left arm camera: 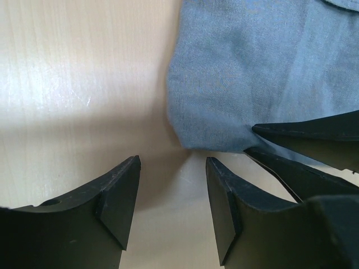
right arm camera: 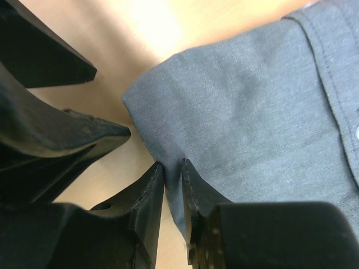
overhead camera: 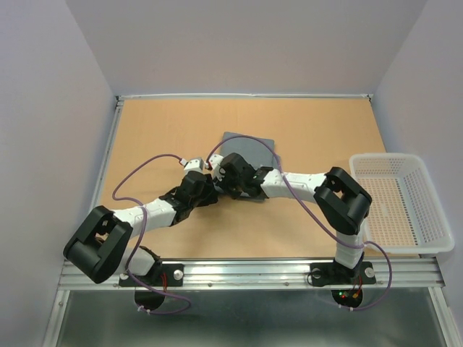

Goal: Fold and stack the long sleeve shirts
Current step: Fold the shirt

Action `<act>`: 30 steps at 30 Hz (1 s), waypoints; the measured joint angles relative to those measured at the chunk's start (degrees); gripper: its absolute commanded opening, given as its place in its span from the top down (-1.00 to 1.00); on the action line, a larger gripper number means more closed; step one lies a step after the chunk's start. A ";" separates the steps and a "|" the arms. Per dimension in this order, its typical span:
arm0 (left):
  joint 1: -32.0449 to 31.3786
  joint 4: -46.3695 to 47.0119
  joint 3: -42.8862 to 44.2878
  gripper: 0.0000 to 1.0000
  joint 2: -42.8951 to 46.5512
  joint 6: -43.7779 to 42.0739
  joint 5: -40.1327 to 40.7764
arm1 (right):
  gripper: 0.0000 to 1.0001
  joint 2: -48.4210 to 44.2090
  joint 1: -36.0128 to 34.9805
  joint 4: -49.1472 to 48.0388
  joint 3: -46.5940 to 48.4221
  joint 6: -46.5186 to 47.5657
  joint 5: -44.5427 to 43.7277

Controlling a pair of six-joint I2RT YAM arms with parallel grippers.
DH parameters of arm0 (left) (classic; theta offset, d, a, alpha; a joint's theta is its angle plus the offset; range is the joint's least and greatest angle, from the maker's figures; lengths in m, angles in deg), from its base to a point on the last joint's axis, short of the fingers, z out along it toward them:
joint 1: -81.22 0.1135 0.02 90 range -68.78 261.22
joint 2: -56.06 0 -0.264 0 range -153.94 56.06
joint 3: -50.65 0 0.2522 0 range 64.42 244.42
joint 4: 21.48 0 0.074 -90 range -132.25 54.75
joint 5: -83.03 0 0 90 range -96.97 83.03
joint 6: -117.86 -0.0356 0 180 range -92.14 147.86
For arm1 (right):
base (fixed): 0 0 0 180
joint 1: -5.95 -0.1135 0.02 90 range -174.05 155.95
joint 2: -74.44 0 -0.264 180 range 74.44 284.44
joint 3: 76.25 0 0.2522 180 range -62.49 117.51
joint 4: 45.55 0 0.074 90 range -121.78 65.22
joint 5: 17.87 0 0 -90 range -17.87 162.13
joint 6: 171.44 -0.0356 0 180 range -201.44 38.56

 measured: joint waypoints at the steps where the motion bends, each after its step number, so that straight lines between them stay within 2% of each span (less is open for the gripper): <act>1: 0.02 0.00 0.00 -0.22 -0.02 -0.02 0.04 | 0.54 0.00 0.00 0.11 0.42 0.00 0.00; 3: 0.02 0.00 0.00 -0.22 -0.24 -0.02 0.07 | 0.68 0.00 0.00 0.28 0.96 -0.02 0.00; 4: 0.02 -0.04 0.00 -0.22 -0.33 0.00 0.07 | 0.81 0.00 0.00 0.35 1.22 -0.04 0.00; 8: 0.02 -0.02 0.00 -0.22 -0.37 0.00 0.07 | 0.99 0.00 0.31 0.52 1.38 -0.28 0.02; 23: -1.55 1.25 3.41 -0.17 -5.27 1.05 0.96 | 0.99 0.00 0.72 1.29 1.38 -1.75 2.47; 30: -1.97 -0.02 5.75 -0.12 -7.65 3.52 4.76 | 0.99 0.00 1.09 1.31 1.38 -2.45 3.39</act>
